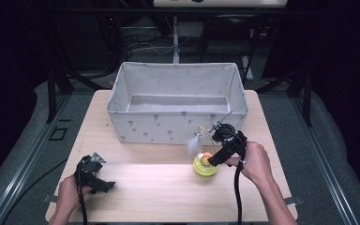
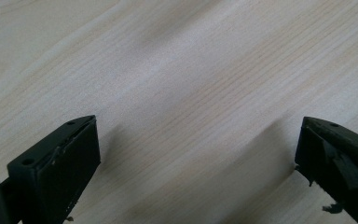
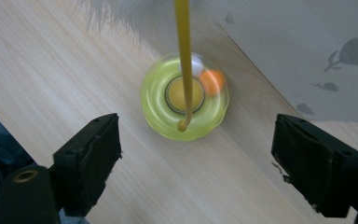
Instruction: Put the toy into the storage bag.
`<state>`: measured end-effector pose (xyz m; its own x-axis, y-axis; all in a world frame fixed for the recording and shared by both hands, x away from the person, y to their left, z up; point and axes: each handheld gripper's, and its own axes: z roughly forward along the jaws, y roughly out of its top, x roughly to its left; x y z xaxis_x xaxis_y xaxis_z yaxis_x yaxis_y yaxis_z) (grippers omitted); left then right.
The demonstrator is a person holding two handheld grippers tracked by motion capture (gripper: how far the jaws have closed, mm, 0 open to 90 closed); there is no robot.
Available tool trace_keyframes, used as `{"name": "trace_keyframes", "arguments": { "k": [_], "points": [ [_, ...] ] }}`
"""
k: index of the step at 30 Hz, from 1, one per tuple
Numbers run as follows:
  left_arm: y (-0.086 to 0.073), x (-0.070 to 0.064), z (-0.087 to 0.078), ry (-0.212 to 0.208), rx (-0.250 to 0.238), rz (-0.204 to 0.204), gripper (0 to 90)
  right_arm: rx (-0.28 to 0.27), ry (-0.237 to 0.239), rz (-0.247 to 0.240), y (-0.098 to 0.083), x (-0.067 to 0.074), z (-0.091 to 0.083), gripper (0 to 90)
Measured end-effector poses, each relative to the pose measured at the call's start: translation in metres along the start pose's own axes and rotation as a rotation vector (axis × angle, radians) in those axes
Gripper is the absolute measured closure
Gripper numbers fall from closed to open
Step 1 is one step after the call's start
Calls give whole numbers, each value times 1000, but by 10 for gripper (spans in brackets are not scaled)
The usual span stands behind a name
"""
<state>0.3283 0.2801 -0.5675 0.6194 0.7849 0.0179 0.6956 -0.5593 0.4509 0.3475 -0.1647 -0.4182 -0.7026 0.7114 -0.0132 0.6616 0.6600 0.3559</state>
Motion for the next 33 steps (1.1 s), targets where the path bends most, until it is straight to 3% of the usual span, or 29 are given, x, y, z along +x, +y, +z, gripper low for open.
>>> {"name": "trace_keyframes", "arguments": {
  "k": [7, 11, 20, 33],
  "points": [
    [-2, 2, -1, 3, 4, -7, 0, 8, -22, -27, 11, 2, -4, 360],
    [-1, 0, 0, 0, 10, 1, 0, 41, -32, -53, 19, 3, -5, 483],
    [-1, 0, 0, -2, 4, -1, 0, 95, -47, -94, 31, 5, -9, 618],
    [0, 0, 0, -1, 9, 0, 0, 161, -23, -134, 40, 6, -6, 802]
  ]
}}
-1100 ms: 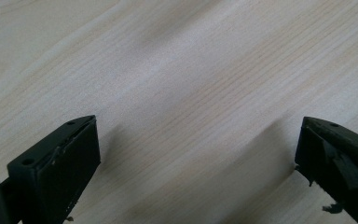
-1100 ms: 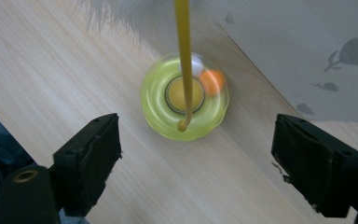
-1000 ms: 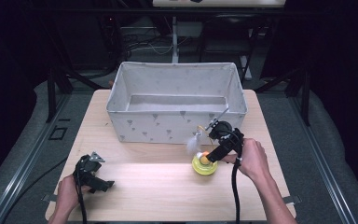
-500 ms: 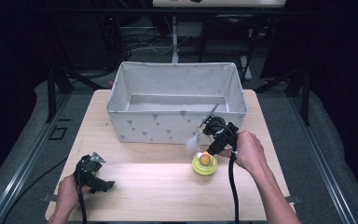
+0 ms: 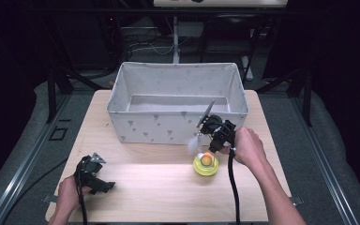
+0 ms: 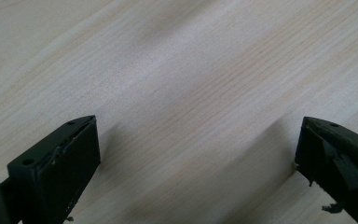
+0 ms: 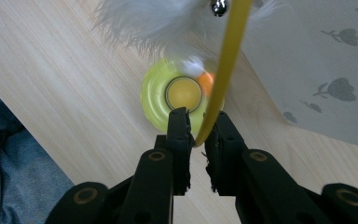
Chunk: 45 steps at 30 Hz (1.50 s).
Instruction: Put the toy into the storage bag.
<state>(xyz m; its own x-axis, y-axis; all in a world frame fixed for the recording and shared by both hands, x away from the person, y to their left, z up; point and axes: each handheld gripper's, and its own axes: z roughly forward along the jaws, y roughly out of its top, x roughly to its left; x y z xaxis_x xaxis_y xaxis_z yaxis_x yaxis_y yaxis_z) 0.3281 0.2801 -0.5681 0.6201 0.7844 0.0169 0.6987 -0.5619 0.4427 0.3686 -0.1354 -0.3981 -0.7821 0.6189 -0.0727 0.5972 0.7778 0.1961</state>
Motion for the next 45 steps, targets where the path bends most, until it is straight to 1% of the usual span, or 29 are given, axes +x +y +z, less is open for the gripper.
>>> {"name": "trace_keyframes", "arguments": {
  "k": [1, 2, 3, 6, 7, 8, 11, 13, 14, 16, 21, 25, 26, 29, 30, 36, 41, 45],
  "points": [
    [0, 0, 0, 0, 0, 0, 0, 0, 0, 0, 0, 0, 0, 802],
    [0, 0, 0, 0, 1, 0, 0, -1, 6, -2, 1, 1, 0, 823],
    [0, 0, 0, 0, 0, 2, 0, 5, 1, -8, 1, 1, 0, 830],
    [0, 0, 0, 0, 0, 0, 0, -5, 10, -2, 2, 2, 0, 870],
    [0, 0, 0, 0, 0, 1, 0, 2, 8, -9, 2, 2, 0, 871],
    [0, 0, 0, 0, 1, 2, 0, 11, 3, -15, 3, 2, -1, 873],
    [0, 0, 0, -1, 1, 1, 0, 4, 3, -13, 4, 3, -1, 875],
    [0, 0, 0, 0, 1, 1, 0, 9, -3, -18, 5, 3, -1, 875],
    [0, 0, 0, -1, 2, 1, 0, 10, 0, -27, 6, 3, -2, 875],
    [0, 0, 0, -1, 2, 1, 0, 2, 8, -25, 7, 4, -1, 876],
    [0, 0, 0, -1, 1, 2, 0, 7, 9, -29, 9, 4, -4, 876],
    [0, 0, 0, -2, 2, 1, 0, 1, 9, -26, 9, 2, -8, 876],
    [0, 0, 0, -2, 1, 0, 0, 7, 4, -31, 9, 2, -10, 876],
    [0, 0, 0, -2, 1, 3, 0, -6, 10, -23, 8, 2, -13, 876],
    [0, 0, 0, -2, 0, 3, 0, 1, 6, -30, 8, 2, -14, 876],
    [0, 0, 0, -2, 0, 5, 0, -10, 3, -28, 10, 2, -20, 876],
    [0, 0, 0, -6, -2, 0, 0, -1, -7, -35, 12, 0, -26, 876],
    [0, 0, 0, -4, -1, 2, 0, -4, -9, -35, 13, -1, -32, 875]
  ]
}}
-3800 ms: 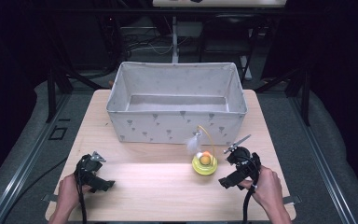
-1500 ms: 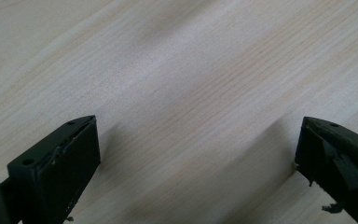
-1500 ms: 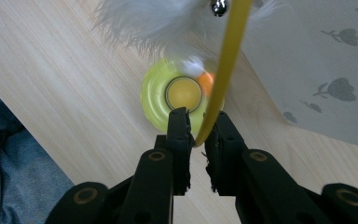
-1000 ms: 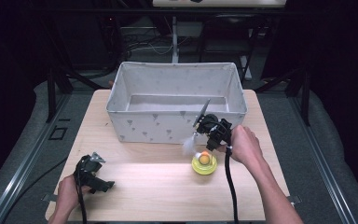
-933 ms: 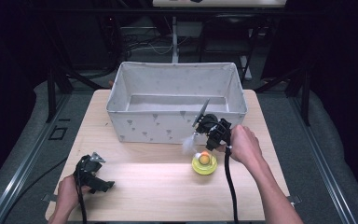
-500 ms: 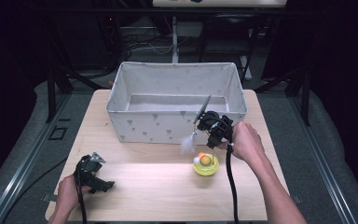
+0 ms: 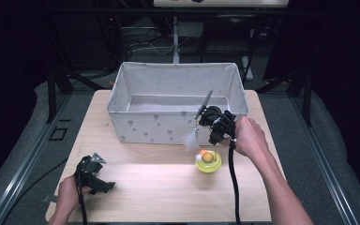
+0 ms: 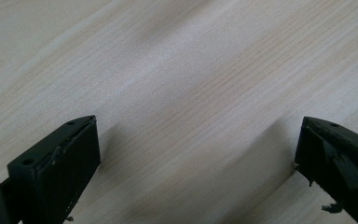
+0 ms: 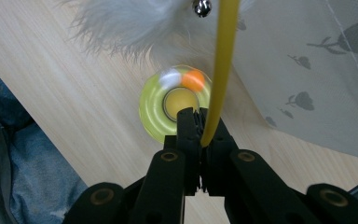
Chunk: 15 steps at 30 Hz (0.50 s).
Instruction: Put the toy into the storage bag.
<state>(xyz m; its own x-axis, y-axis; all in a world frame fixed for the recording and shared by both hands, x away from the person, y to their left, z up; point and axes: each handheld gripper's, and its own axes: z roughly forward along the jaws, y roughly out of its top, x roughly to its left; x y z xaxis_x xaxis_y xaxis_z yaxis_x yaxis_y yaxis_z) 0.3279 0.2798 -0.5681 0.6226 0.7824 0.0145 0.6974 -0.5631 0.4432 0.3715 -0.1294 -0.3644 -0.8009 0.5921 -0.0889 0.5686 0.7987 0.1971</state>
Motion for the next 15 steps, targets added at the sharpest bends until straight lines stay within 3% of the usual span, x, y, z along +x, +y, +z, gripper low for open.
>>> {"name": "trace_keyframes", "arguments": {
  "k": [15],
  "points": [
    [0, 0, 0, 0, 1, 3, 0, -6, -11, 2, 2, -3, -15, 876]
  ]
}}
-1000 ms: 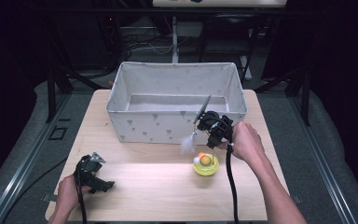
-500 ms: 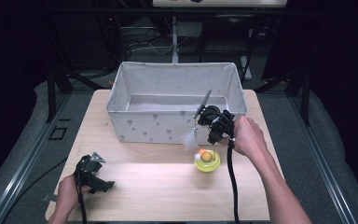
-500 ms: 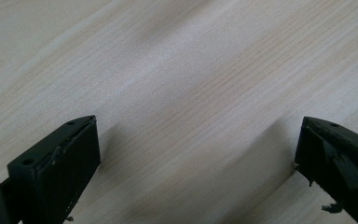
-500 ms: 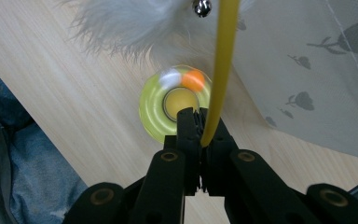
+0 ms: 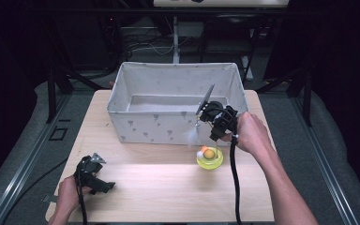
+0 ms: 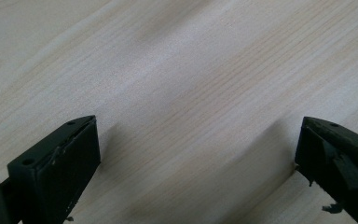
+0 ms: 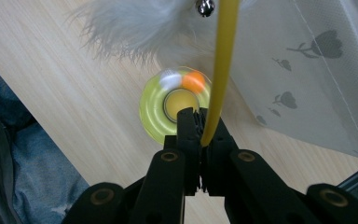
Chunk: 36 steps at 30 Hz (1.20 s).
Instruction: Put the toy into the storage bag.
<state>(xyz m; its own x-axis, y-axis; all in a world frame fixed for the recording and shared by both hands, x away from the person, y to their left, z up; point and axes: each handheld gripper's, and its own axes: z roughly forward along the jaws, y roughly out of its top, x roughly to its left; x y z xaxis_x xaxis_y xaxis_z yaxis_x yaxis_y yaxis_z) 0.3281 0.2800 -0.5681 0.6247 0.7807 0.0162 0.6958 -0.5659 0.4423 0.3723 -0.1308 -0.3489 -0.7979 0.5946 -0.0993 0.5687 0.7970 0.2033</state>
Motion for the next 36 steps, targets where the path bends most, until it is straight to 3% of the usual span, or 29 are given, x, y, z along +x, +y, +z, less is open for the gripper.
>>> {"name": "trace_keyframes", "arguments": {
  "k": [36],
  "points": [
    [0, 0, 0, -9, 3, 5, 0, -23, -35, -11, 15, 0, -45, 874]
  ]
}}
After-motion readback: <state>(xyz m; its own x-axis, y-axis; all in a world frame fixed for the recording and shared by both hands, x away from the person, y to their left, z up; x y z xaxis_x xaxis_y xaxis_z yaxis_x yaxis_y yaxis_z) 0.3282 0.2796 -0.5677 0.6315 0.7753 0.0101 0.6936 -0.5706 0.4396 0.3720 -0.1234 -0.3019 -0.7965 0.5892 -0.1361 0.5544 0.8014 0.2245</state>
